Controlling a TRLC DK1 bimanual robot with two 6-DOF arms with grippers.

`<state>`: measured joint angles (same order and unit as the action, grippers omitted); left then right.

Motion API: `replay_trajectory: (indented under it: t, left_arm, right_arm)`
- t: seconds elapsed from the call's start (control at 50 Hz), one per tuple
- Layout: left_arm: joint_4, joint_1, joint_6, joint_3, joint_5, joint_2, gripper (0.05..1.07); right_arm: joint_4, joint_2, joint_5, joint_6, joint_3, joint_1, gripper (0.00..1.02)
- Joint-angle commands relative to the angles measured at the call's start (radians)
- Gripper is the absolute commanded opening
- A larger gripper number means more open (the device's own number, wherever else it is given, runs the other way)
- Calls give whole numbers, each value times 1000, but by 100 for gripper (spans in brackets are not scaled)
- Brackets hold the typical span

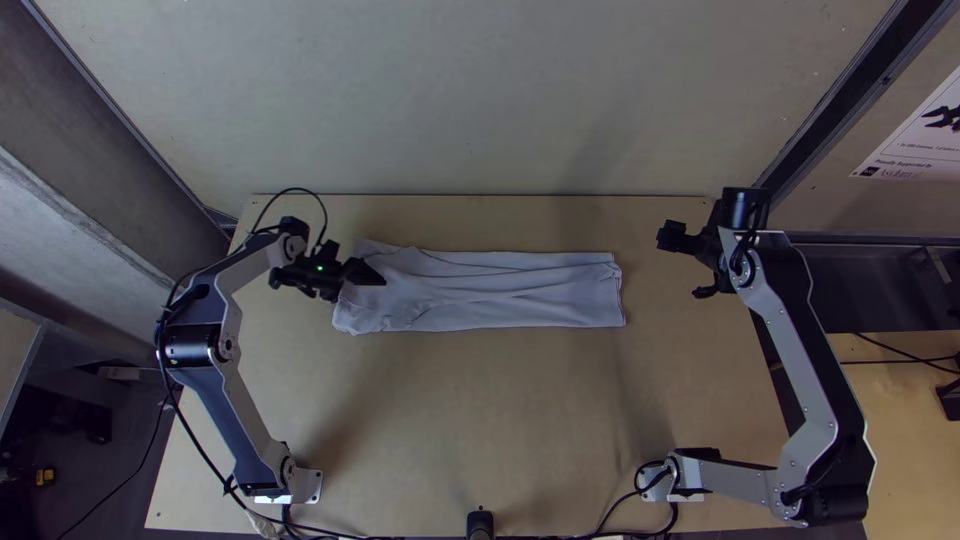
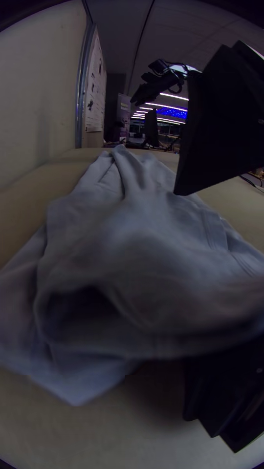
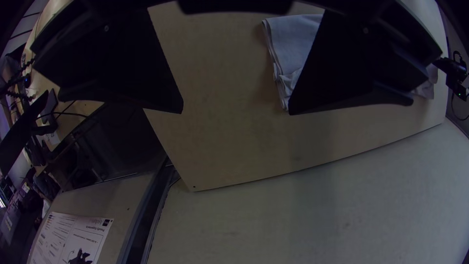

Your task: Fold the t-shirt

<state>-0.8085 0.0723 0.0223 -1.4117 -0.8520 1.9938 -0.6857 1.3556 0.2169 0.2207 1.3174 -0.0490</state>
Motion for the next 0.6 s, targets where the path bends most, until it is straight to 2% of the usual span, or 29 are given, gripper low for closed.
replay_trajectory:
  t: [0.0,0.14,0.2,0.22,0.3,0.34,0.38,0.4,0.5,0.58]
  left_arm:
    - [34,-74,-74,68,90,45,103]
    - [95,-117,-186,63,203,51,102]
    - [95,-126,-206,63,220,51,101]
    - [94,-131,-217,65,231,49,97]
    - [98,-144,-239,82,281,30,66]
    - [121,-151,-259,94,326,13,43]
    - [146,-152,-263,108,346,-6,14]
    - [155,-152,-271,109,346,-10,7]
    - [155,-151,-271,126,363,-53,8]
    - [149,-149,-262,134,427,-92,8]
  right_arm:
    - [-3,-30,-7,31,-32,6,99]
    - [-3,-44,-7,43,-50,-3,99]
    - [-3,-49,-7,48,-60,-5,99]
    - [-3,-52,-7,49,-63,-5,99]
    - [-3,-62,-7,55,-76,-6,99]
    - [-3,-65,-7,57,-83,-6,99]
    - [-3,-72,-7,59,-89,-6,99]
    - [-2,-73,-7,60,-92,-6,99]
    - [-2,-82,-7,65,-104,-11,99]
    - [-2,-87,-7,72,-115,-18,99]
